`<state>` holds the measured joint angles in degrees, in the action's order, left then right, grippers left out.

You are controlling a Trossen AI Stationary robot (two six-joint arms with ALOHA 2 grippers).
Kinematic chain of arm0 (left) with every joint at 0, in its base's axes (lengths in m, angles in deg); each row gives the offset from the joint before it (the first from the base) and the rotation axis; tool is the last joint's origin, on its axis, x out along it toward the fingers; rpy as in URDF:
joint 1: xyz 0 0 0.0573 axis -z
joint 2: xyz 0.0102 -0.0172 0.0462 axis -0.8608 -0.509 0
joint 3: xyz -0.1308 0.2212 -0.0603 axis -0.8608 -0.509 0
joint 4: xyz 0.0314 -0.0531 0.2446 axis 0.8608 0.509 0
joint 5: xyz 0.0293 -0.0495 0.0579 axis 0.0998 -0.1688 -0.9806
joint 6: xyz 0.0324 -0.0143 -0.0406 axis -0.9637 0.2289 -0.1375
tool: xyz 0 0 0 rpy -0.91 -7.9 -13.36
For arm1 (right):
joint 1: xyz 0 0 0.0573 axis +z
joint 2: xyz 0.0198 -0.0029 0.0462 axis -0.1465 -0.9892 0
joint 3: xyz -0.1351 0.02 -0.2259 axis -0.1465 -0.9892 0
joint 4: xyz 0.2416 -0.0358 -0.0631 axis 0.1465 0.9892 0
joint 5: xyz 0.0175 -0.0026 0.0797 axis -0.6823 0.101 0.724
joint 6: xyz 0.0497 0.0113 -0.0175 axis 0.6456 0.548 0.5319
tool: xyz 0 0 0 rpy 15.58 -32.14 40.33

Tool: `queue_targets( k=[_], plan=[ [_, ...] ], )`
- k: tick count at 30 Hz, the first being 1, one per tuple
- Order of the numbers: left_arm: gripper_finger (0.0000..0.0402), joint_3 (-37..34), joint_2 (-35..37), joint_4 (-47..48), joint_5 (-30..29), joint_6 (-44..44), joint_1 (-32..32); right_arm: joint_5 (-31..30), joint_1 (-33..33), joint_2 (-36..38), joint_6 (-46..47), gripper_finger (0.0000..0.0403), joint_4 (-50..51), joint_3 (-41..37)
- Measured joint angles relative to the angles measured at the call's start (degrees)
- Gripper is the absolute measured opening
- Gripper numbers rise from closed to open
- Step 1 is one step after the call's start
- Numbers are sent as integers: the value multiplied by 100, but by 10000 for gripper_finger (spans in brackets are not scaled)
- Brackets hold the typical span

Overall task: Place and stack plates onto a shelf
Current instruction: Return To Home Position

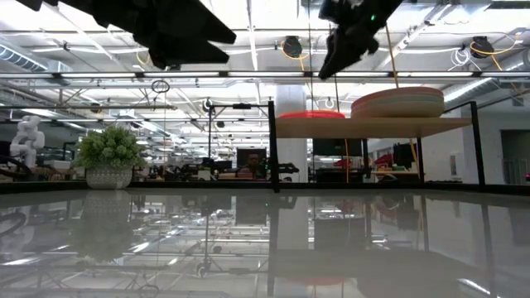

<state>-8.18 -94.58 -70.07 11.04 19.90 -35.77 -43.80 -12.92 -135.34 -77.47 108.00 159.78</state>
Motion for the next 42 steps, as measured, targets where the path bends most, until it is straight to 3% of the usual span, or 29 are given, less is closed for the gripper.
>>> queue_targets(
  k=[5, 11, 16, 21, 23, 26, 37, 42],
  plan=[
    [259, 0, 0, -397, 1, -239, 3, 250, 295, 613, 627, 152, -117, -241],
    [242, 0, 0, -845, 196, -761, 50, 467, 787, 1495, 1197, 133, -1226, -1531],
    [161, 0, 0, -1110, 404, -1020, 11, 444, 1045, 2246, 1290, 98, -2457, -2803],
    [75, 0, 77, -1128, 421, -1289, -135, 189, 1148, 2786, 1412, 39, -3700, -3818],
    [52, 0, 158, -1062, 476, -1365, -230, -10, 1190, 2909, 1363, 13, -3820, -4092],
    [29, 0, 272, -922, 920, -1259, -396, -36, 1236, 3026, 1336, 7, -3832, -4361],
    [4, 0, 463, 253, 1007, -1170, -794, -55, 1609, 3163, 1581, 1, -3863, -4737],
    [4, -2, 461, 439, 1017, -1198, -863, -474, 1866, 3229, 1714, 0, -3945, -4927]
  ],
)
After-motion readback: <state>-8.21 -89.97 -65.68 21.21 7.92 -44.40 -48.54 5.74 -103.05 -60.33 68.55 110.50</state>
